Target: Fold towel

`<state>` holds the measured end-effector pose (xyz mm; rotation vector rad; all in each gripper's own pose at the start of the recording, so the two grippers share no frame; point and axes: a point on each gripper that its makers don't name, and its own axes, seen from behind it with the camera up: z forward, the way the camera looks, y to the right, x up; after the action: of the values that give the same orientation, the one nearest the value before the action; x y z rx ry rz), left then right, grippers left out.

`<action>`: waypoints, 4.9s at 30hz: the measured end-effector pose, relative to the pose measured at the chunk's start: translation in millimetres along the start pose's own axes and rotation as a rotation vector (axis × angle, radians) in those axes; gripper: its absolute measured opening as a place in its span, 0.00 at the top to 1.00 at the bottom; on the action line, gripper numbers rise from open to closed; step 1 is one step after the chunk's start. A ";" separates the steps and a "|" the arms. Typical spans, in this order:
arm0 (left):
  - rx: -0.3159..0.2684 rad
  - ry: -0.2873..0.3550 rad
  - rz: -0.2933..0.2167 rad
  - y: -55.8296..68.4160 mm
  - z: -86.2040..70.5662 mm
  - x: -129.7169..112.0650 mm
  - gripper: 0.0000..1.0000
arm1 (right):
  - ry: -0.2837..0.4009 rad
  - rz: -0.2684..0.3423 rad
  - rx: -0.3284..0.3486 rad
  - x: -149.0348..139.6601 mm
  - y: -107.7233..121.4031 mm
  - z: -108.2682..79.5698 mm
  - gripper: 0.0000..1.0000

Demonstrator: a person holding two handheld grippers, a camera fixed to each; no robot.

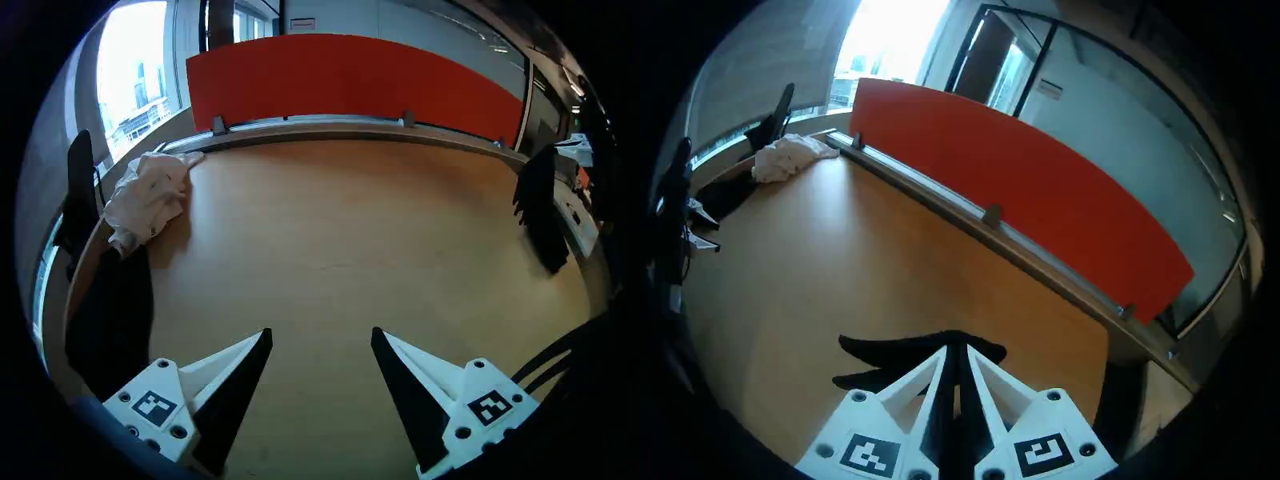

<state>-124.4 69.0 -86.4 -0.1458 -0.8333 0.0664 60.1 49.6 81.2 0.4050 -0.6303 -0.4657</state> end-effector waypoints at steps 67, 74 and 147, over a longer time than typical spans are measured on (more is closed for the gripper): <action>-0.001 -0.007 0.073 19.0 -3.0 8.4 0.08 | -0.204 0.184 -0.166 -170.6 91.0 -55.9 0.96; 0.003 -0.007 0.075 17.9 -5.1 7.9 0.08 | -0.241 0.235 -0.174 -200.4 86.3 -62.2 0.96; 0.054 -0.027 0.078 6.8 -14.9 -5.1 0.08 | -0.458 0.440 -0.205 -340.3 54.1 -38.8 0.92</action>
<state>-116.8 73.6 -101.0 -0.1272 -0.8519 0.1642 -141.9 281.8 -78.4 -0.0466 -1.0749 -0.1947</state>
